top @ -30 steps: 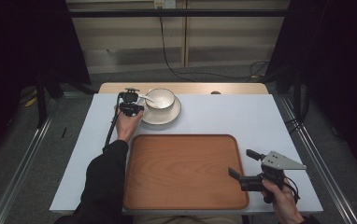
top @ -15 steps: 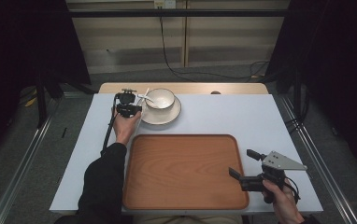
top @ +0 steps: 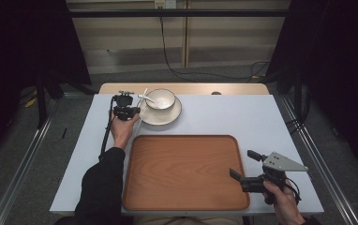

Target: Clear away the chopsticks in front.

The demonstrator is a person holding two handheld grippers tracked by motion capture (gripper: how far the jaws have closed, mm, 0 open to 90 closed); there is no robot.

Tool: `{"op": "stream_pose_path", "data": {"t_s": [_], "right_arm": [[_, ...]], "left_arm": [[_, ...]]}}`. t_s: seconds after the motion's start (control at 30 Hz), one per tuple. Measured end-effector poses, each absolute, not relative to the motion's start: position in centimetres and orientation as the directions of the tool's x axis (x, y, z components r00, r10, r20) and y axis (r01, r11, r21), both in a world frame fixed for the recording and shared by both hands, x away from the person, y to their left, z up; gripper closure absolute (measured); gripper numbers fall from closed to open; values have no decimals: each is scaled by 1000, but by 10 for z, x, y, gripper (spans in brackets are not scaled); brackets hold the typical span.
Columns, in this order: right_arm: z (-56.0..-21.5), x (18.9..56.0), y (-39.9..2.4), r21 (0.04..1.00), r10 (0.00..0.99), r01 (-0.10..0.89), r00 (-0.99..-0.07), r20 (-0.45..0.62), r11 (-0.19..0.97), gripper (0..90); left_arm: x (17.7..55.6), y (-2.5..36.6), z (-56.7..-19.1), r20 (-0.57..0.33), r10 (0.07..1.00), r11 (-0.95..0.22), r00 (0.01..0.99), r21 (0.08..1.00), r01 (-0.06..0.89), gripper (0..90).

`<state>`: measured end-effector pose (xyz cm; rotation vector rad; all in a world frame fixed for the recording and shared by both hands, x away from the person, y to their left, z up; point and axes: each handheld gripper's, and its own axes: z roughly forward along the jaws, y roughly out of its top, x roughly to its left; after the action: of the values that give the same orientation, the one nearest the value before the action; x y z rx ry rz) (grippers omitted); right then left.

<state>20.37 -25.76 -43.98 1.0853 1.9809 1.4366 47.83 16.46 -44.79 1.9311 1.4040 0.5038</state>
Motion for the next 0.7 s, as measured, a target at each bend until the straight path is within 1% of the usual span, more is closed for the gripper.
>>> {"op": "stream_pose_path", "data": {"t_s": [0.03,0.13,0.2,0.23,0.3,0.4,0.43,0.5,0.57,0.6,0.63,0.7], "right_arm": [[-440,204,-258,935,812,326,-579,79,141,53],[-440,204,-258,935,811,326,-580,79,142,53],[-440,204,-258,935,811,326,-579,79,142,53],[-440,203,-258,935,811,326,-580,79,142,53],[-440,203,-258,935,811,325,-579,78,143,53],[-440,203,-258,934,809,326,-583,79,144,53],[-439,203,-258,935,810,324,-582,79,141,53],[-439,203,-258,935,808,324,-583,79,143,53],[-439,203,-258,935,810,325,-582,79,143,53],[-439,203,-258,935,810,325,-582,79,143,53],[-439,203,-258,935,810,324,-581,79,142,53],[-439,203,-258,935,809,324,-583,79,143,53]], "left_arm": [[474,164,-450,-62,940,-192,335,717,670,852],[472,164,-451,-50,940,-204,337,710,674,852],[468,167,-450,-68,943,-184,327,712,678,852],[463,168,-447,-50,944,-193,327,719,667,852],[462,169,-445,-52,942,-195,331,718,668,852],[457,171,-443,-90,945,-155,313,722,674,852],[452,174,-442,-116,945,-132,306,718,683,852],[450,176,-442,-111,944,-142,310,712,687,852],[447,177,-442,-109,951,-125,290,721,682,852],[445,180,-442,-118,952,-110,281,726,679,852],[443,181,-442,-147,952,-79,268,730,678,852],[439,185,-444,-157,952,-76,263,712,699,852]]}}
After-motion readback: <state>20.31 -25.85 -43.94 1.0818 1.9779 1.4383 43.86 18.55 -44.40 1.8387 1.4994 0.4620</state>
